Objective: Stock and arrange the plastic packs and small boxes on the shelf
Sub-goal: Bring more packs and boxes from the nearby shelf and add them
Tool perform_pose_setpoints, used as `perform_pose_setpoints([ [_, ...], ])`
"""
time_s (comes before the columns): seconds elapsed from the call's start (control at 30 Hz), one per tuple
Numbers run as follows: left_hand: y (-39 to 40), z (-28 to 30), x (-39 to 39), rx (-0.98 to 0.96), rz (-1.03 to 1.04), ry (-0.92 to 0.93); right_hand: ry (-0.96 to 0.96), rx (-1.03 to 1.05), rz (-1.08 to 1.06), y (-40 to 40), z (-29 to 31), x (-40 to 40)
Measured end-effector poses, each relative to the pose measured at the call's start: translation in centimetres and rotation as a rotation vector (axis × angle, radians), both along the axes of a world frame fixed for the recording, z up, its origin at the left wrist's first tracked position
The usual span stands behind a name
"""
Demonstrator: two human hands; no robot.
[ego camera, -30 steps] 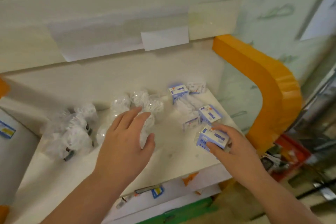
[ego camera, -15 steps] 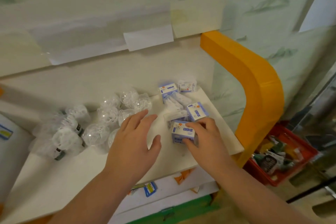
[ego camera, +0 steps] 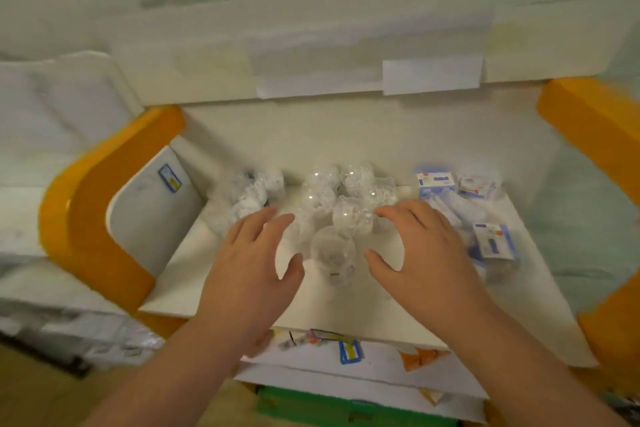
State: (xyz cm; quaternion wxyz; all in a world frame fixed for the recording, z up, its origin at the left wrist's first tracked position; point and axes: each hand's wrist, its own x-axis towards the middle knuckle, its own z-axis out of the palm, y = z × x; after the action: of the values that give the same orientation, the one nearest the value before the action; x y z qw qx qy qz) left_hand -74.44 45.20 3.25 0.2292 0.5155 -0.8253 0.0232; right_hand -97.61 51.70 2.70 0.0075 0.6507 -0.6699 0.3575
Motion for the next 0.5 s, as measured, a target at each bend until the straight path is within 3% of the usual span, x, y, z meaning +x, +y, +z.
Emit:
perform_pose_setpoints([
  [0.17,1.6,0.6,8.2,-0.019,0.250,-0.062,0.016,0.039,0.263,-3.2,1.4,7.4],
  [0.5,6.1,0.3,24.5,0.026,0.557,0.004,-0.005,0.112,0.663,-6.5,0.8,24.6],
])
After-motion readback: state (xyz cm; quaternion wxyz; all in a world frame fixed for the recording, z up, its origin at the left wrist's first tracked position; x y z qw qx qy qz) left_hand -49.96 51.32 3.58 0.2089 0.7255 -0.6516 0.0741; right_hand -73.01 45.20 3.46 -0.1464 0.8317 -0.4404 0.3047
